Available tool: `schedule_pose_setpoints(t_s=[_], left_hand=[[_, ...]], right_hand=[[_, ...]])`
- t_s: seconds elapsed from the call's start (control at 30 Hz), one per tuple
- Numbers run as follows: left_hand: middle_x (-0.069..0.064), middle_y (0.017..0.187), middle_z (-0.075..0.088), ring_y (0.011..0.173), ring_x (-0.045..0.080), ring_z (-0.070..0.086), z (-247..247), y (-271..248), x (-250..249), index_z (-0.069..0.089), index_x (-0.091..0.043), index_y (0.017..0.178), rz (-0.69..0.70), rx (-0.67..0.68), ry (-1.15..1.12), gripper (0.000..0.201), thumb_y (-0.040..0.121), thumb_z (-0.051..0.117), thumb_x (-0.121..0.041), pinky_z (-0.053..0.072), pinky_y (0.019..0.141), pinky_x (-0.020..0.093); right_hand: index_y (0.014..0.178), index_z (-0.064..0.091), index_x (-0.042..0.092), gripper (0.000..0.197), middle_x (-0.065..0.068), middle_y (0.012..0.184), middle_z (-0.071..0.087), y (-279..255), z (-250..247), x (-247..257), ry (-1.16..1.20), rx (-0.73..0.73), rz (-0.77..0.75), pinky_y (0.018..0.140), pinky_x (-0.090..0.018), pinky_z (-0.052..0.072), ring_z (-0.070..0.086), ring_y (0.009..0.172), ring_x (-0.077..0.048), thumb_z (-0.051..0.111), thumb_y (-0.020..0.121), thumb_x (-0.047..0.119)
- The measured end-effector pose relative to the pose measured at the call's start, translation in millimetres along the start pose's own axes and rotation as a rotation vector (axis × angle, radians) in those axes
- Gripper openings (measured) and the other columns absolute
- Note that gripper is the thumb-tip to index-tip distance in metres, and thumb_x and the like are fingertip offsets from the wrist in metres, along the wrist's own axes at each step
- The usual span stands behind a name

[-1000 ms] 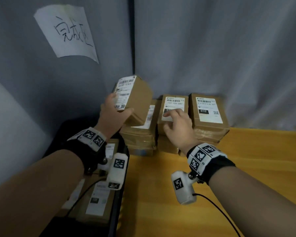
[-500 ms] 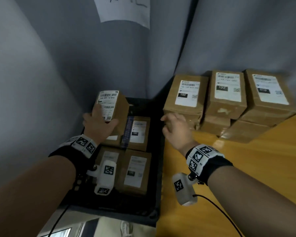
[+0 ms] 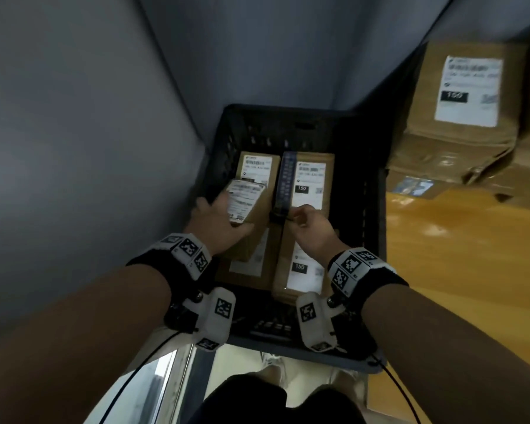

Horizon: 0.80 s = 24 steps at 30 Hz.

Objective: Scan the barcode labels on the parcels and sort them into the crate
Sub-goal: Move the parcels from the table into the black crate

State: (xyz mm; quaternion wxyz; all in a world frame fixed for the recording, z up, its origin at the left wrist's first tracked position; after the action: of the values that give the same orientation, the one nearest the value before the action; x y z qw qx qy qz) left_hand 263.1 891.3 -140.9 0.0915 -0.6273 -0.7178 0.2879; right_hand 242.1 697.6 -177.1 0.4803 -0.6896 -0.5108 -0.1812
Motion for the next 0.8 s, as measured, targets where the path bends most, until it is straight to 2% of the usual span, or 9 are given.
schedule_pose_setpoints(t_s=[0.07, 0.17, 0.27, 0.37, 0.47, 0.57, 0.63, 0.7, 0.8], left_hand=[[0.017, 0.136, 0.027, 0.124, 0.038, 0.035, 8.6, 1.8, -0.5, 0.012, -0.028, 0.15, 0.071, 0.033, 0.163, 0.09, 0.08, 0.055, -0.066, 0.035, 0.101, 0.042], [0.017, 0.13, 0.037, 0.115, 0.034, 0.043, 21.3, 4.2, -1.2, 0.025, -0.022, 0.145, 0.116, 0.007, 0.458, 0.089, 0.078, 0.048, -0.075, 0.039, 0.093, 0.04], [0.016, 0.13, 0.039, 0.115, 0.032, 0.043, 26.5, 10.3, -4.6, 0.034, -0.015, 0.135, 0.159, -0.065, 0.566, 0.089, 0.073, 0.053, -0.077, 0.038, 0.093, 0.04], [0.014, 0.15, 0.019, 0.134, 0.034, 0.026, 33.5, 21.7, -8.6, 0.027, -0.016, 0.14, 0.332, -0.004, 0.59, 0.092, 0.072, 0.068, -0.062, 0.03, 0.106, 0.045], [0.007, 0.16, -0.013, 0.146, 0.035, -0.001, 39.0, 31.7, -4.2, 0.012, -0.031, 0.15, 0.456, 0.18, 0.634, 0.091, 0.08, 0.071, -0.036, 0.015, 0.113, 0.058], [0.006, 0.161, -0.013, 0.147, 0.036, -0.006, 43.6, 34.5, 7.0, 0.016, -0.032, 0.15, 0.512, 0.154, 0.783, 0.078, 0.087, 0.062, -0.025, 0.011, 0.113, 0.061], [0.007, 0.161, -0.01, 0.147, 0.036, -0.003, 47.1, 33.2, 10.5, 0.02, -0.03, 0.149, 0.527, 0.079, 0.811, 0.072, 0.088, 0.059, -0.026, 0.011, 0.114, 0.06], [0.008, 0.161, -0.011, 0.147, 0.036, -0.003, 50.6, 33.1, 10.5, 0.018, -0.031, 0.15, 0.513, 0.095, 0.821, 0.075, 0.087, 0.061, -0.029, 0.01, 0.116, 0.057], [0.009, 0.161, -0.008, 0.147, 0.035, 0.001, 49.9, 33.9, 4.9, 0.019, -0.032, 0.149, 0.497, 0.145, 0.803, 0.084, 0.081, 0.065, -0.051, 0.01, 0.117, 0.056]], right_hand=[[0.122, 0.054, 0.011, 0.028, -0.008, 0.103, 0.061, 3.9, 13.2, -0.9, -0.018, -0.02, 0.022, 0.069, -0.027, 0.046, 0.056, 0.081, -0.017, 0.052, 0.095, 0.015], [0.121, 0.055, 0.01, 0.029, -0.003, 0.097, 0.057, 3.3, 22.3, -5.0, -0.012, -0.016, 0.044, 0.069, -0.025, 0.042, 0.055, 0.083, -0.018, 0.052, 0.093, 0.013], [0.119, 0.057, 0.007, 0.027, -0.003, 0.098, 0.057, 1.8, 21.5, -13.6, 0.003, -0.04, 0.059, 0.07, -0.024, 0.04, 0.054, 0.082, -0.019, 0.051, 0.093, 0.011], [0.12, 0.056, 0.008, 0.027, -0.003, 0.1, 0.057, 1.1, 17.4, -25.7, -0.019, -0.048, 0.09, 0.07, -0.027, 0.042, 0.053, 0.081, -0.021, 0.048, 0.095, 0.013], [0.118, 0.055, 0.012, 0.025, -0.002, 0.097, 0.059, -2.0, 13.9, -35.8, -0.016, -0.044, 0.122, 0.061, -0.027, 0.045, 0.055, 0.073, -0.018, 0.051, 0.094, 0.016], [0.117, 0.052, 0.013, 0.022, -0.001, 0.088, 0.056, -6.0, 11.3, -39.8, -0.006, -0.041, 0.108, 0.048, -0.024, 0.042, 0.052, 0.06, -0.013, 0.051, 0.096, 0.014], [0.12, 0.052, 0.01, 0.024, -0.002, 0.089, 0.056, -6.7, 9.8, -40.6, -0.02, -0.041, 0.092, 0.048, -0.024, 0.042, 0.051, 0.06, -0.012, 0.051, 0.096, 0.015], [0.121, 0.053, 0.009, 0.026, -0.001, 0.09, 0.057, -6.4, 9.3, -41.5, -0.036, -0.049, 0.088, 0.049, -0.021, 0.041, 0.051, 0.062, -0.009, 0.052, 0.096, 0.016], [0.118, 0.055, 0.009, 0.025, 0.003, 0.082, 0.054, -5.0, 8.0, -41.1, -0.032, -0.07, 0.095, 0.048, -0.021, 0.037, 0.049, 0.062, -0.007, 0.052, 0.094, 0.015]])
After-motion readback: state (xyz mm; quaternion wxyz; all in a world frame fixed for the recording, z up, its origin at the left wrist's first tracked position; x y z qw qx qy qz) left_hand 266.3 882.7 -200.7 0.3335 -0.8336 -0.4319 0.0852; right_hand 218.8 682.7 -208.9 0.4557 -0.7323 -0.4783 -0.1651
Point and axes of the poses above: each hand's wrist, its own y-axis towards the middle knuckle, its own z-axis out of the palm, x = y × z, the point moved 1 cm from there along y, towards the middle knuckle
